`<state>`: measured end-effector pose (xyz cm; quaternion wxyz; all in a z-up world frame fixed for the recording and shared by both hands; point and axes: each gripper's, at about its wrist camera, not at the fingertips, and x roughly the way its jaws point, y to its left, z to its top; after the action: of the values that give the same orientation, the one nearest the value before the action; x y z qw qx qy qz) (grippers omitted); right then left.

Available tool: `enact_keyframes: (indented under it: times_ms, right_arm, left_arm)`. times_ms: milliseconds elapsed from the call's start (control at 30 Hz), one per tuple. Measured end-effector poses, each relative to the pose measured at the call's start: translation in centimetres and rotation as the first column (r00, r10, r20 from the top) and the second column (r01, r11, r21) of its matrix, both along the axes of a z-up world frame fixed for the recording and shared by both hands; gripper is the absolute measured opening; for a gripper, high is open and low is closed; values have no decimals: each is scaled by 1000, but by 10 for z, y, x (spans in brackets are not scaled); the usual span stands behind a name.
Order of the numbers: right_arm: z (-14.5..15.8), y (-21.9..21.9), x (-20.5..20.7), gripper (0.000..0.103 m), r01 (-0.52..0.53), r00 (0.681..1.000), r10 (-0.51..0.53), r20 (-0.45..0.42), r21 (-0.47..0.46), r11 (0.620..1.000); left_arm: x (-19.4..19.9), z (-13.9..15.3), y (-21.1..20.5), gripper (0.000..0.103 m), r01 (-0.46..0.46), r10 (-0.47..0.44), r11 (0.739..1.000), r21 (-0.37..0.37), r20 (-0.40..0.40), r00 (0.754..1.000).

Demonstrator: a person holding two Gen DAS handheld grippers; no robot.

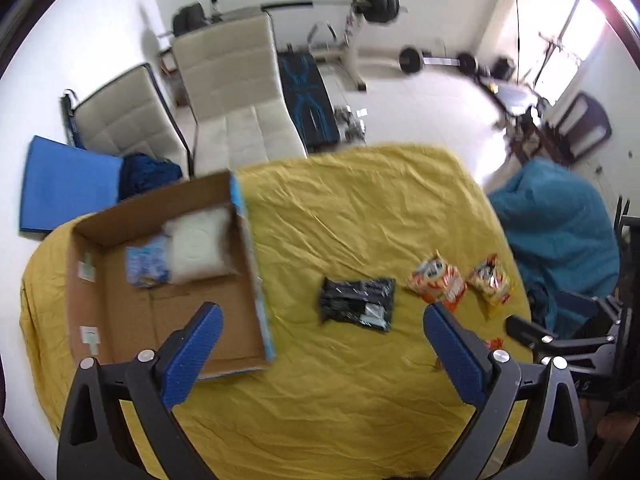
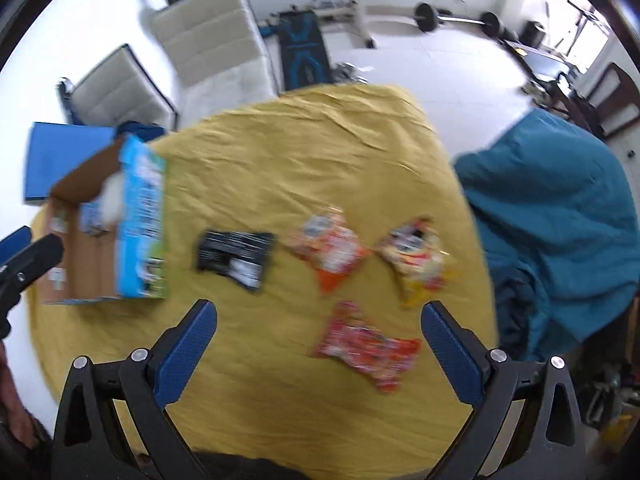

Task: Organize soft objects
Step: 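Grasp the black snack bag with the left tool while the right tool grasps the red packet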

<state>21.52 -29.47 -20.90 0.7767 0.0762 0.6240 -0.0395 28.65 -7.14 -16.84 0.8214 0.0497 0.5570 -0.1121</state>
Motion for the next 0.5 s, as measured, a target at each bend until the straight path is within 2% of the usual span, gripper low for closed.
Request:
enact_keyframes:
  times_ms: [67,133,233,267,333,400,500]
  right_arm:
    - [-30,-24,-5,103,1,997,-3,-74,-32,999]
    - [-66,-44,-13,98,50,986,-58,-157,-56,997]
    - [-113,-59,-26,93,140,956,-130,-261,17,990]
    - [-122,-59,-30,92,135,956,-120,-268,38,990]
    - [-140,-49,-37,92,64,957,-60,-285,4,998]
    - [-151,-32,-38,92,-93,950,79,-303,-33,995]
    - [-179,-10,-40,92,-338,882,281,-378,-94,936]
  left_arm:
    - [3,-20,-26,103,40,-39,999,23,-41,998]
    - [7,-49,-53,103,76,-68,994,83,-90,994]
    - [5,-87,-75,103,106,-85,988,114,-171,982]
    - [5,-100,-80,103,109,-82,986,124,-201,976]
    - [2,-119,-80,103,118,-85,985,128,-242,967]
    - [-1,-132,-77,103,132,-87,980,146,-279,956]
    - [0,-142,-70,103,154,-93,969,191,-297,950]
